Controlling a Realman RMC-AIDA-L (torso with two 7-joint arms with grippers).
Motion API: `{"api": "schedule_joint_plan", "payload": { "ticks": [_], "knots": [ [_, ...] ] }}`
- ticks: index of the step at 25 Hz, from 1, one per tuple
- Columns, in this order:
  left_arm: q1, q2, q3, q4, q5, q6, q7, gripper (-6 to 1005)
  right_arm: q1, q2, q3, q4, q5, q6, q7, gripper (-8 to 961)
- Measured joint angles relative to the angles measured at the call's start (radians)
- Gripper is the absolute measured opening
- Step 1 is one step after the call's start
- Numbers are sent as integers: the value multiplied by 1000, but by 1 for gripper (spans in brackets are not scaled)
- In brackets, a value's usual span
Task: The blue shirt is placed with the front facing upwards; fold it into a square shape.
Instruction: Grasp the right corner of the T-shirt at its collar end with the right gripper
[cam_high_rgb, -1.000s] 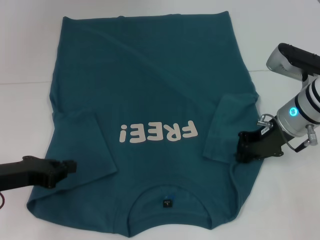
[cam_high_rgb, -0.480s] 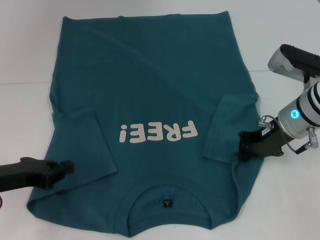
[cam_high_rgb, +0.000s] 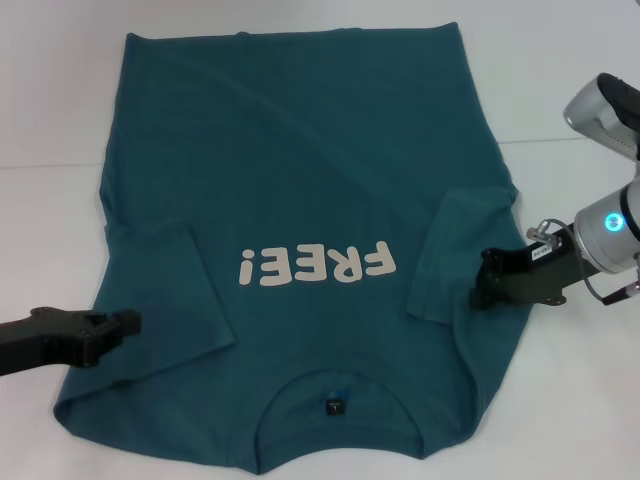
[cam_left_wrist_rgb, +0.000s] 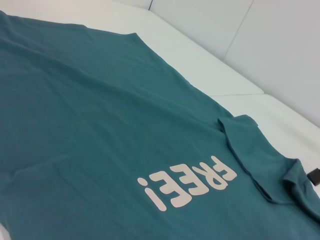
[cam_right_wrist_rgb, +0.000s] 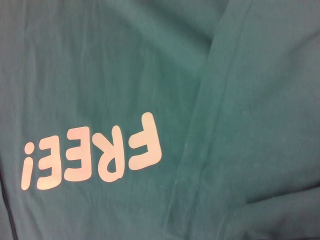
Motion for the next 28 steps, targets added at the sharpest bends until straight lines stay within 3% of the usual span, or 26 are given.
{"api": "schedule_joint_plan", "payload": {
  "ticks": [8,11,15,19,25,27,28],
  "knots": [
    [0,0,-9,-4,-4,2,-3,50,-60,-3,0,-86,60,-47,-9,61],
    [-3,0,-9,-5,-4,2,-3,50,-67,-19,5,-124,112,-95,-8,64],
    [-5,0,-9,-5,-4,2,-3,50,-49,-34,-28,-159,83,-124,28,67],
    [-5,0,-6,-5,-4,2,-4,50,-3,-29,-71,-157,-6,-116,56,71],
    [-10,0,-2,-5,-4,9,-4,51,57,-5,-94,-136,-94,-97,65,257],
    [-13,-1,-2,-5,-4,9,-1,51,72,-2,-93,-109,-106,-89,66,485],
    [-13,-1,-2,-4,-4,9,0,51,81,-2,-92,-92,-112,-84,66,525]
  ]
}}
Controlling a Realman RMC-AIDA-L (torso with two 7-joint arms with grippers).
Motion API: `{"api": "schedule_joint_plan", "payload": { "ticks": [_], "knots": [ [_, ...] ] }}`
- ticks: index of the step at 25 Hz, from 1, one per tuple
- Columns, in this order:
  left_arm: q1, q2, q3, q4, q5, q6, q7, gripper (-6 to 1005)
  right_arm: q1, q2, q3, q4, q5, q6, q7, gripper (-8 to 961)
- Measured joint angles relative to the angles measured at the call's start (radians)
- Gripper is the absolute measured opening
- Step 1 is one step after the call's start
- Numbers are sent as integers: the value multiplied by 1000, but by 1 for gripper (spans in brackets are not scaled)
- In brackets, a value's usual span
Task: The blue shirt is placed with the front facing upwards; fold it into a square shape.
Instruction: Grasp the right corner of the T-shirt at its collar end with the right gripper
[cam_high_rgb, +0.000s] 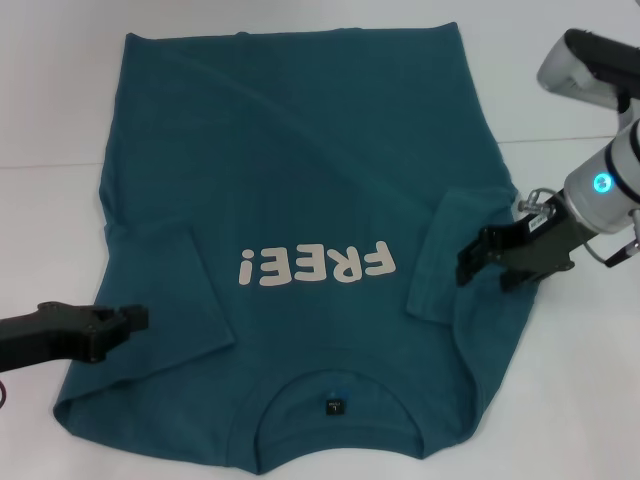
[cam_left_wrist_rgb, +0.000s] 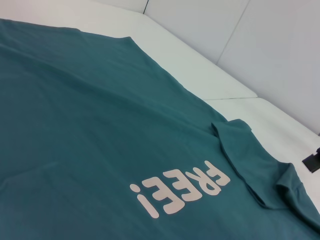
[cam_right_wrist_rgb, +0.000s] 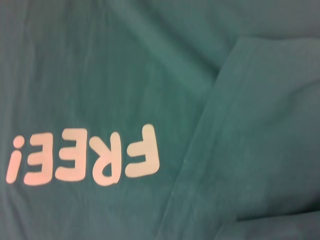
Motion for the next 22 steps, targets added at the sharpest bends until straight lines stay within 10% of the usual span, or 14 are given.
{"api": "schedule_joint_plan", "payload": {
  "ticks": [5,22],
  "knots": [
    [-1,-1,0,-1,0,0,5,50,30,3,1,64,-47,23,1,724],
    [4,-2,1,-12,0,-1,20,48,78,-25,18,240,-57,149,2,838]
  ]
}}
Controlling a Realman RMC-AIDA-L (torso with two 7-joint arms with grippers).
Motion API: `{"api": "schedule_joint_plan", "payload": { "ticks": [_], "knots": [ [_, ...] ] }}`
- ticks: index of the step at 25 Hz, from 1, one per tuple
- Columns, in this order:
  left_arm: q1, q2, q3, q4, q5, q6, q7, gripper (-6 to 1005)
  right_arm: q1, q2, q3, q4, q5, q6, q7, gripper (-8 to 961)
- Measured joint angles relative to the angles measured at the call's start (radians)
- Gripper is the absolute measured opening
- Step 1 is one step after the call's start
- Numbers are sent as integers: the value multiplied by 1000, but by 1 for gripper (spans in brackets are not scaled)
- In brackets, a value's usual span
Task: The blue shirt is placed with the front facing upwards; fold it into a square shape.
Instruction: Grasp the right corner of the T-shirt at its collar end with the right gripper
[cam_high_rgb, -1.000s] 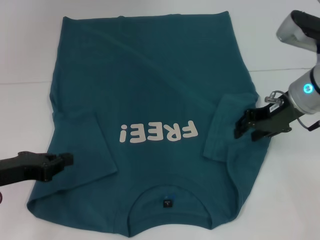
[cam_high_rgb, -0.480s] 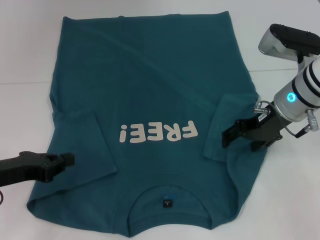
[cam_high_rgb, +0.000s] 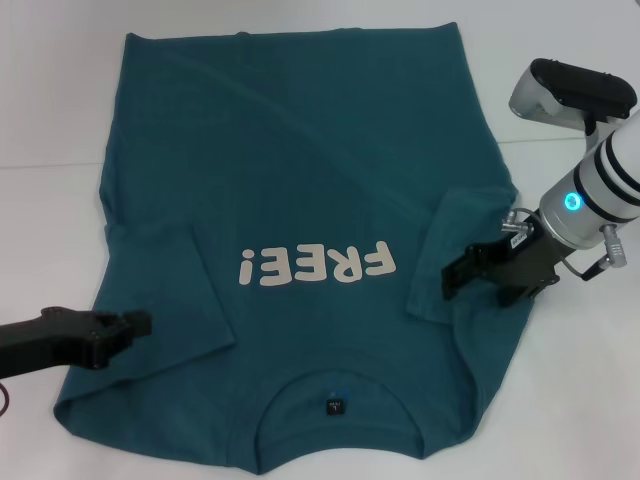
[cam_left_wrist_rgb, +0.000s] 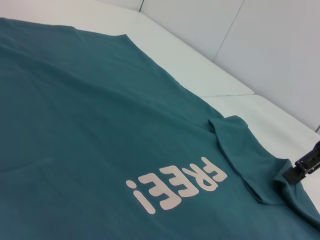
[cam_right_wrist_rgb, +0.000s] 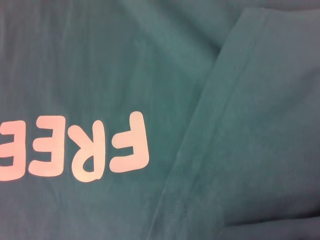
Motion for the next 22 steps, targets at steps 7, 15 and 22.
{"api": "schedule_joint_plan", "payload": {
  "ticks": [7,15,22],
  "knots": [
    [-6,3,-1,-14,0,-5,3,47,11,-12,-2,55,-1,30,0,835],
    [-7,3,0,-14,0,-5,4,46,22,-19,-6,81,-1,44,0,831],
    [-7,3,-3,-16,0,-3,12,45,39,-33,1,127,-1,52,3,826]
  ]
}}
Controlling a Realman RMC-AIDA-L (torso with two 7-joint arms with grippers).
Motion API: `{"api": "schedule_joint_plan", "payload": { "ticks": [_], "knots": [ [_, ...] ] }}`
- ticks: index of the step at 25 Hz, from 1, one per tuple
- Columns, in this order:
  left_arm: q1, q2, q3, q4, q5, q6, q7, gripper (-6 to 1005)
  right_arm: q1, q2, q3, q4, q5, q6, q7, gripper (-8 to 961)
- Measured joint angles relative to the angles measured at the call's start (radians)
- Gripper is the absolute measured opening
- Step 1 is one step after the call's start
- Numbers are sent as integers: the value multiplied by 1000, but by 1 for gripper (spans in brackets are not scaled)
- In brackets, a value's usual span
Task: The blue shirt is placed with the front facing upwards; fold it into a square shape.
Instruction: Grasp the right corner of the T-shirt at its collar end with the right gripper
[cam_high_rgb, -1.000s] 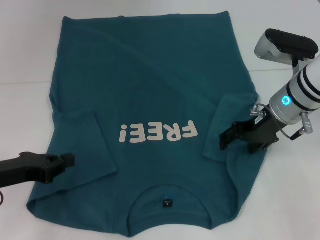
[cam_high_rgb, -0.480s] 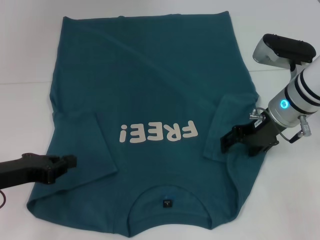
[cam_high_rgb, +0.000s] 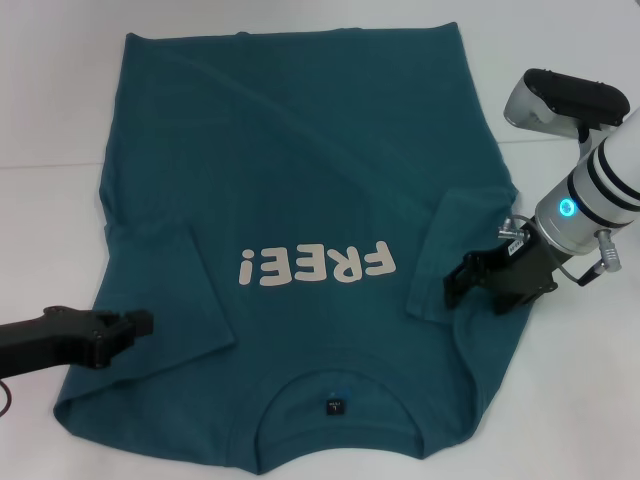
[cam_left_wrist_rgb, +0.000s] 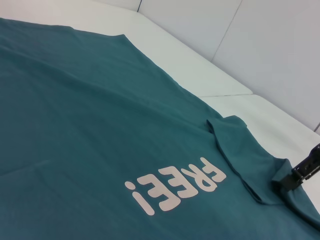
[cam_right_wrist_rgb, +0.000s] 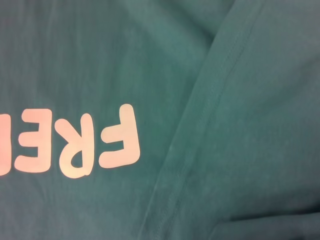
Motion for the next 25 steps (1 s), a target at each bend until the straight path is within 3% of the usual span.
{"api": "schedule_joint_plan", "payload": {
  "ticks": [7,12,18,21,25],
  "knots": [
    [0,0,2,-1,0,2,2,44,12,-9,0,29,0,15,1,701],
    [3,0,1,-1,0,2,3,44,15,-9,-4,33,0,18,1,478],
    [3,0,1,-3,0,-1,10,45,15,-9,-6,46,0,23,1,464],
    [1,0,-2,-15,0,-2,15,45,16,-6,-7,48,0,31,0,311],
    [1,1,-3,-18,0,-2,17,45,16,-1,-12,43,0,30,-2,225]
  ]
}}
